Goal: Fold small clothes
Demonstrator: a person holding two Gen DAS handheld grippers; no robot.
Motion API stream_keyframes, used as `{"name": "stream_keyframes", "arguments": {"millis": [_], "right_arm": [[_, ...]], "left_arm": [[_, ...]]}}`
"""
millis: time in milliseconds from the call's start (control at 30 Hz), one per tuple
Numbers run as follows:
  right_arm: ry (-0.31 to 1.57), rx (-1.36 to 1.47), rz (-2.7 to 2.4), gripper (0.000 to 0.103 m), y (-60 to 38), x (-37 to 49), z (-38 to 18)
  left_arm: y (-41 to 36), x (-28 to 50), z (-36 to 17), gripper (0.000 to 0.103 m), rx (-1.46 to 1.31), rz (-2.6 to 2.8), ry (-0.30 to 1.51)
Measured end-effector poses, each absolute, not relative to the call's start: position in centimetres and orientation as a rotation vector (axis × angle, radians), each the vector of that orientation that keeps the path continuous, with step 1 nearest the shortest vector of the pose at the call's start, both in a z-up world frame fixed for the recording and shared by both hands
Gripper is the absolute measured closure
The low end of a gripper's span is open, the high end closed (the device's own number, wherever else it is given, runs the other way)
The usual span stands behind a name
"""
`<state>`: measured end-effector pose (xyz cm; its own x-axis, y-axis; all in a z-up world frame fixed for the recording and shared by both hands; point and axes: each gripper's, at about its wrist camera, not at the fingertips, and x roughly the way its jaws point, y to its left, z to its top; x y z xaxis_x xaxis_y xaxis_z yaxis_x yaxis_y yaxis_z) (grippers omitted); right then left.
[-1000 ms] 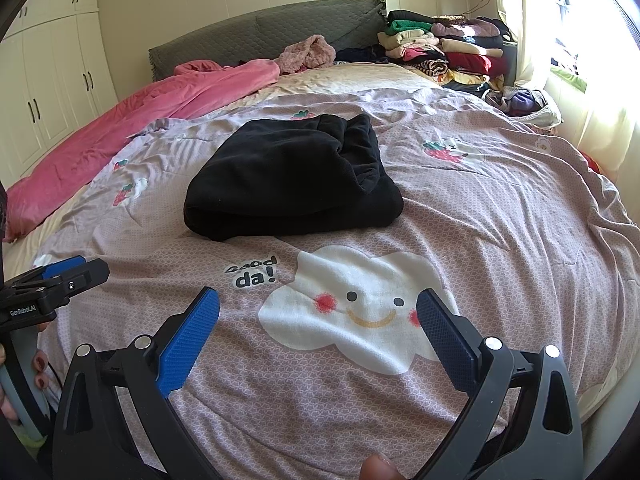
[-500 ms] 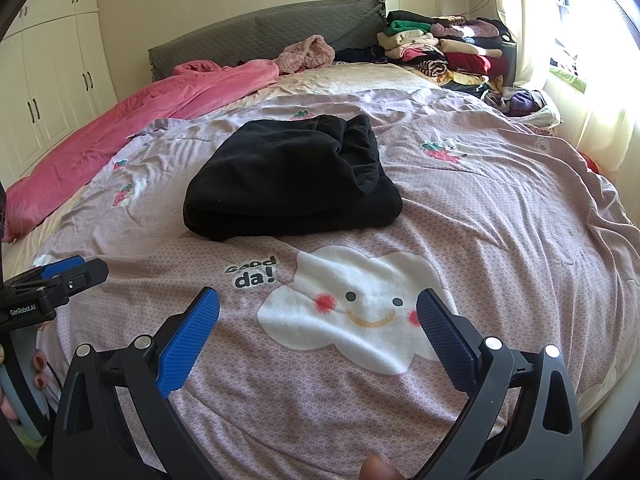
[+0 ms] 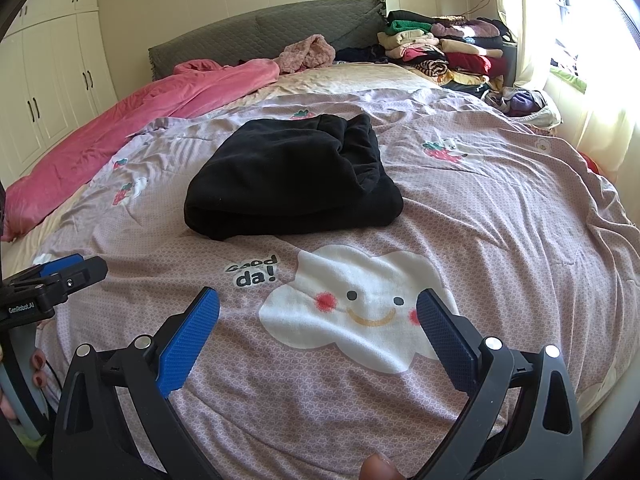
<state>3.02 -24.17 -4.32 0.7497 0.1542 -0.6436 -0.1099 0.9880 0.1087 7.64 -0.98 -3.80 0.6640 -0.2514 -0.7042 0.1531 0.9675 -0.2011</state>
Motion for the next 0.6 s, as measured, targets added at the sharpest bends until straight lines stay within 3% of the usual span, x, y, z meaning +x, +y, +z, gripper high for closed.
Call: {"name": "stream_keyframes", "arguments": {"millis": [600], "right_arm": [[0.701,0.069,0.13,0.005,-24.57,2.8,-3.86]], "left_arm": [[-0.91,7.93,-3.67,0.01,-0.144,-0.27,0.82]]}}
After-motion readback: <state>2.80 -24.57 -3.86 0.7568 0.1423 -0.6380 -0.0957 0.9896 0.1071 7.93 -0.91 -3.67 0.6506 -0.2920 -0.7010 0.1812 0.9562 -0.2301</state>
